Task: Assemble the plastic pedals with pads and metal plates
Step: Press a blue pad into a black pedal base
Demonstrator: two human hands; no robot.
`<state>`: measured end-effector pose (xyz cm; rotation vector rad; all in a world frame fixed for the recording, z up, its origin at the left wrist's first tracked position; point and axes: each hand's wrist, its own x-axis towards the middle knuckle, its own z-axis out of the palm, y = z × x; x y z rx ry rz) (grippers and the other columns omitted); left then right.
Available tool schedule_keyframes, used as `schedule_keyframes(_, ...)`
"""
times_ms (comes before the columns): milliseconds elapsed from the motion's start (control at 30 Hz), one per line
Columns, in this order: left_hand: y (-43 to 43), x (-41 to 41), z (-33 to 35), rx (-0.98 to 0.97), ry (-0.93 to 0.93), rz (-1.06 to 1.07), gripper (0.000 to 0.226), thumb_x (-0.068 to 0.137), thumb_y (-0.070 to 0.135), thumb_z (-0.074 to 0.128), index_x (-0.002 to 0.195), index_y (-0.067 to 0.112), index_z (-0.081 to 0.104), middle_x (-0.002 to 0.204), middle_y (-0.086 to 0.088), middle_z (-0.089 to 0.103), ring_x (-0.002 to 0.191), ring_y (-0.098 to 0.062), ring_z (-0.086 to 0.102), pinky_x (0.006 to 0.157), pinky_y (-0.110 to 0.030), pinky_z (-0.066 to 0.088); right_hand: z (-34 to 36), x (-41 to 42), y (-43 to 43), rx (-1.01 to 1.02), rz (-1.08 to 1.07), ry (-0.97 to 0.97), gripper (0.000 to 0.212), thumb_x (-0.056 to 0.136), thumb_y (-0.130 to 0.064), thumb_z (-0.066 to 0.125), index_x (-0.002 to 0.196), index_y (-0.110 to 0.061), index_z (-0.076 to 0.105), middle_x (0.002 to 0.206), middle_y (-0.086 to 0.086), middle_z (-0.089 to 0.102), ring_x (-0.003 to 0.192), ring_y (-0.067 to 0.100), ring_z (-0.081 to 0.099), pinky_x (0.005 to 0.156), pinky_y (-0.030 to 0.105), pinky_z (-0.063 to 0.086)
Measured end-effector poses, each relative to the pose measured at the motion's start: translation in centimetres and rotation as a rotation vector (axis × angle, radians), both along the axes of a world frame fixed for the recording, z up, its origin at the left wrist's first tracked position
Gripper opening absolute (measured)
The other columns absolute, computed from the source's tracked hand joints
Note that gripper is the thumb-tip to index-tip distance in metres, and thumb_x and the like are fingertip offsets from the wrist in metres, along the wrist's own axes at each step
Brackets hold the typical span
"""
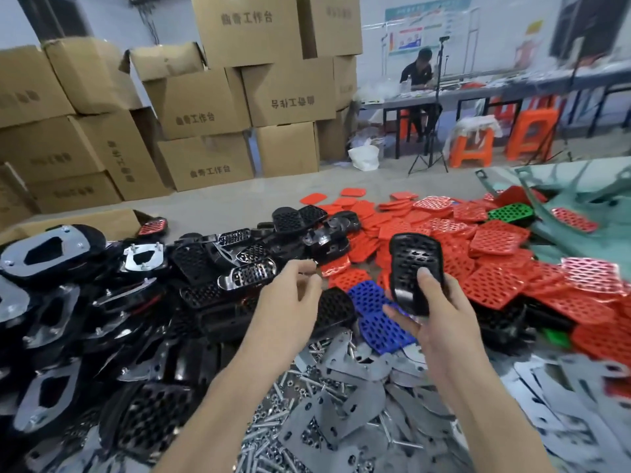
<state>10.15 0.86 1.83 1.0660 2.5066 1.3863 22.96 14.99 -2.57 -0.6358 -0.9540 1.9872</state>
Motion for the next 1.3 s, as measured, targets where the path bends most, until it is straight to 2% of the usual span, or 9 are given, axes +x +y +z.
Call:
schedule_keyframes(100, 1.7, 0.7, -0.4, -0.159, 0.129, -0.124, 0.020, 0.103, 0.034, 0.049, 0.120, 0.035, 0.059, 0.107, 0.020, 0.066, 0.095, 0.014, 0.057, 0.076, -0.004, 0.043, 0.1, 0.4, 0.9, -0.065, -0.038, 0.087, 0.016, 0.102, -0.009, 0.059, 0.119, -0.011, 0.059, 0.117, 0.016, 0.070, 0.091, 0.023, 0.077, 0.069, 0.030, 0.062)
schedule_keyframes(233, 5.9, 2.2, -1.0, -0.450, 0.388, -0.260, 0.036, 0.104, 0.038, 0.043, 0.133, 0.019, 0.054, 0.130, -0.001, 0.058, 0.122, -0.020, 0.053, 0.104, -0.041, 0.043, 0.4, 1.0, 1.8, -0.064, -0.125, 0.132, 0.021, 0.100, 0.005, 0.054, 0.113, -0.010, 0.056, 0.110, 0.014, 0.065, 0.086, 0.019, 0.074, 0.073, 0.030, 0.063)
schedule_keyframes(333, 8.1, 3.2, -1.7, -0.816, 0.525, -0.331, 0.053, 0.101, 0.054, 0.043, 0.131, 0.011, 0.051, 0.130, -0.011, 0.051, 0.124, -0.033, 0.044, 0.104, -0.047, 0.033, 0.4, 1.6, 2.1, -0.006, -0.148, 0.109, 0.025, 0.100, 0.006, 0.053, 0.116, -0.013, 0.056, 0.113, 0.011, 0.065, 0.090, 0.017, 0.074, 0.077, 0.030, 0.063)
schedule_keyframes(433, 8.4, 3.4, -2.4, -0.899, 0.487, -0.343, 0.058, 0.095, 0.062, 0.049, 0.124, 0.012, 0.052, 0.123, -0.012, 0.048, 0.120, -0.032, 0.042, 0.101, -0.047, 0.030, 0.4, 1.3, 1.9, 0.029, -0.133, 0.068, 0.030, 0.099, 0.007, 0.053, 0.121, -0.012, 0.055, 0.111, 0.010, 0.066, 0.082, 0.012, 0.076, 0.076, 0.029, 0.063)
schedule_keyframes(567, 6.3, 2.6, -2.0, -0.584, 0.419, -0.265, 0.036, 0.098, 0.047, 0.055, 0.119, 0.018, 0.058, 0.112, -0.002, 0.050, 0.111, -0.025, 0.049, 0.095, -0.037, 0.036, 0.6, 0.9, 1.4, -0.001, -0.107, 0.062, 0.031, 0.098, 0.007, 0.054, 0.121, -0.013, 0.057, 0.108, 0.010, 0.068, 0.079, 0.012, 0.076, 0.073, 0.029, 0.063)
schedule_keyframes(667, 3.2, 1.2, -1.6, 0.016, -0.001, -0.122, 0.007, 0.098, 0.032, 0.062, 0.099, 0.030, 0.068, 0.096, 0.013, 0.069, 0.090, -0.005, 0.065, 0.077, -0.020, 0.048, 0.5, 0.0, 0.5, -0.041, -0.042, 0.065, 0.029, 0.097, 0.007, 0.054, 0.115, -0.015, 0.061, 0.108, 0.014, 0.070, 0.083, 0.019, 0.077, 0.075, 0.033, 0.064)
schedule_keyframes(767, 0.8, 0.2, -2.3, 0.338, -0.362, -0.112, 0.007, 0.094, 0.033, 0.068, 0.094, 0.035, 0.074, 0.094, 0.008, 0.077, 0.089, -0.009, 0.073, 0.069, -0.023, 0.059, 0.2, -1.4, -1.3, -0.017, 0.104, 0.027, 0.036, 0.093, 0.012, 0.051, 0.111, -0.016, 0.065, 0.106, 0.014, 0.072, 0.085, 0.023, 0.074, 0.066, 0.031, 0.061)
schedule_keyframes(933, 0.1, -0.5, -3.6, 0.504, -0.553, -0.040, 0.020, 0.078, 0.046, 0.071, 0.090, 0.032, 0.077, 0.098, -0.002, 0.077, 0.098, -0.024, 0.073, 0.093, -0.053, 0.056, -1.0, -2.7, -3.8, 0.176, 0.315, -0.050, 0.044, 0.086, 0.002, 0.059, 0.115, -0.029, 0.071, 0.107, 0.005, 0.077, 0.094, 0.016, 0.074, 0.075, 0.027, 0.059)
schedule_keyframes(1300, -0.2, -1.7, -3.9, 0.548, -0.582, 0.036, 0.011, 0.093, 0.033, 0.069, 0.091, 0.025, 0.076, 0.095, -0.001, 0.078, 0.091, -0.021, 0.075, 0.090, -0.051, 0.058, -2.3, -3.1, -4.2, 0.323, 0.404, -0.113, 0.051, 0.063, -0.028, 0.072, 0.113, -0.038, 0.072, 0.111, 0.006, 0.077, 0.105, 0.028, 0.075, 0.093, 0.045, 0.058)
